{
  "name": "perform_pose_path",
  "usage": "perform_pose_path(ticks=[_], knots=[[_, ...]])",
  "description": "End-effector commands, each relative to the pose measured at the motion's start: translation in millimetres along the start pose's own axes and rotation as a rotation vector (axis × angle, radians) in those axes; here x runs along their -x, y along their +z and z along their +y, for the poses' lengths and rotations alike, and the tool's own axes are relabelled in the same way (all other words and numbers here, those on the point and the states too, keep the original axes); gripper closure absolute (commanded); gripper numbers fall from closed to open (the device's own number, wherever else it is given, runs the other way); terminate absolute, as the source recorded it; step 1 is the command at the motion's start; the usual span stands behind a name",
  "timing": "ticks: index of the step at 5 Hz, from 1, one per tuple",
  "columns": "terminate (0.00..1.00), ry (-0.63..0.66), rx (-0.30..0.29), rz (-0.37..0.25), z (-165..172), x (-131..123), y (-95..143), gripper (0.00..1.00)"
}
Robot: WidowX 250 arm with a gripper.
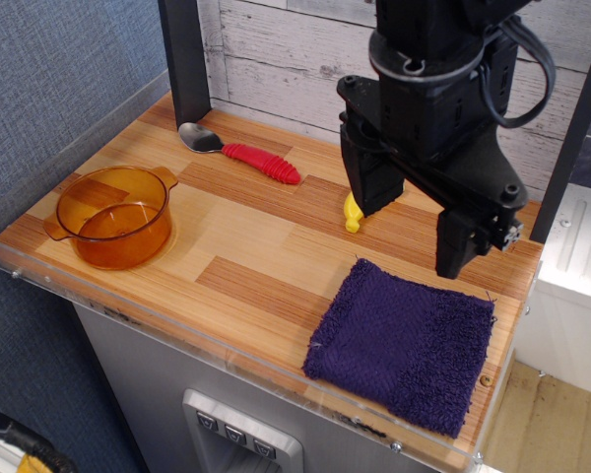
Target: Slide the towel to the center front table edge
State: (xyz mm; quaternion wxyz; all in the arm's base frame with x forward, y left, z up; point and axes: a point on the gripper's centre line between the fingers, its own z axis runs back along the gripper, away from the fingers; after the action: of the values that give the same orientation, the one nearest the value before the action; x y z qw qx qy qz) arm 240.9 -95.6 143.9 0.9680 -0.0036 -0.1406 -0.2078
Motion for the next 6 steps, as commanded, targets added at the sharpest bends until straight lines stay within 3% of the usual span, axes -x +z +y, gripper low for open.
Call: perform_pose_path(ticks=[1,2,3,4,6], knots=[[0.00,0.000,0.000,0.000,0.0,0.0,0.0,0.00],[0.00,0.111,-0.014,0.018,-5.9,3.2,-9.5,0.00],[0.00,0.235,-0.062,0.083,-9.9,7.0,-27.8,0.00],[0.00,0.285,-0.069,0.120,-9.0,8.2,-43.6,0.00],[0.00,0.295,-0.054,0.113,-1.8,7.7,-84.5,0.00]])
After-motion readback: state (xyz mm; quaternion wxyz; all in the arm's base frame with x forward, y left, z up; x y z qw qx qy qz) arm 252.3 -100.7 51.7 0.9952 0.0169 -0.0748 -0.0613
